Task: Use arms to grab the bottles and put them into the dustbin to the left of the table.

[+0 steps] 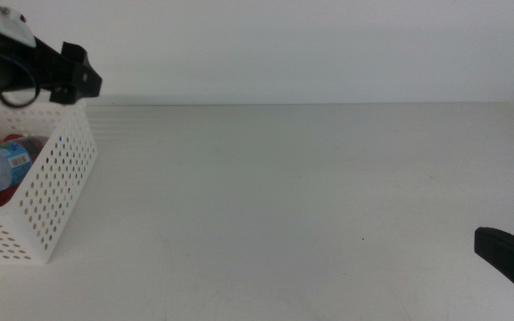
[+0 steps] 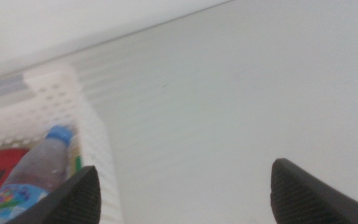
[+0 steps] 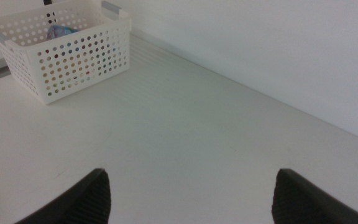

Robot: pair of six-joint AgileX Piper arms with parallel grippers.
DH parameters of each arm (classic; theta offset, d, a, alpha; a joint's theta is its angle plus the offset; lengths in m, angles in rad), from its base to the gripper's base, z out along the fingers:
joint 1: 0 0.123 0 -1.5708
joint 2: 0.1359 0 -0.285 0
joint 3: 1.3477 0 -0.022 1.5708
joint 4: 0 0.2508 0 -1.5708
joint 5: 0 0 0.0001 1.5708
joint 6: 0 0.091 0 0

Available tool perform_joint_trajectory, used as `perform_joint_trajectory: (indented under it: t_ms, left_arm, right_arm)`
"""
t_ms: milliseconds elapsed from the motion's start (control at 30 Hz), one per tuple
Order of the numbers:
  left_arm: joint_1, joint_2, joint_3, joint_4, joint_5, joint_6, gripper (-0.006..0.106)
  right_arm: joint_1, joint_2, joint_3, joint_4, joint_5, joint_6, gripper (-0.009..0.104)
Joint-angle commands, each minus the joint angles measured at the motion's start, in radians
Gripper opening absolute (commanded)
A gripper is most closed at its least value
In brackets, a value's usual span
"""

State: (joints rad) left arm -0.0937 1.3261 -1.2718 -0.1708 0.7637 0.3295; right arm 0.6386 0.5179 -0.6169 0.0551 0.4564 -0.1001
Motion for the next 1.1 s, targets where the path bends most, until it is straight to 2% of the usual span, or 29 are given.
perform_joint_trajectory:
  t_ms: [0, 233, 467, 1067]
  left_arm:
    - [-0.035, -0.088, 0.020, -0.020, -0.090, -0.016, 0.090]
    - [-0.126, -0.265, 0.194, -0.027, -0.203, -0.026, 0.090]
    - [-0.131, -0.405, 0.316, -0.008, -0.272, -0.072, 0.090]
    - [-0.131, -0.439, 0.323, -0.011, -0.398, -0.072, 0.089]
  right_arm:
    - [0.001, 0.003, -0.029, -0.009, -0.066, -0.009, 0.068]
    - [0.001, 0.003, -0.029, -0.009, -0.066, -0.009, 0.068]
    - [0.001, 0.003, -0.029, -0.009, -0.066, -0.009, 0.068]
    - [0.001, 0.003, -0.029, -0.009, -0.066, -0.009, 0.068]
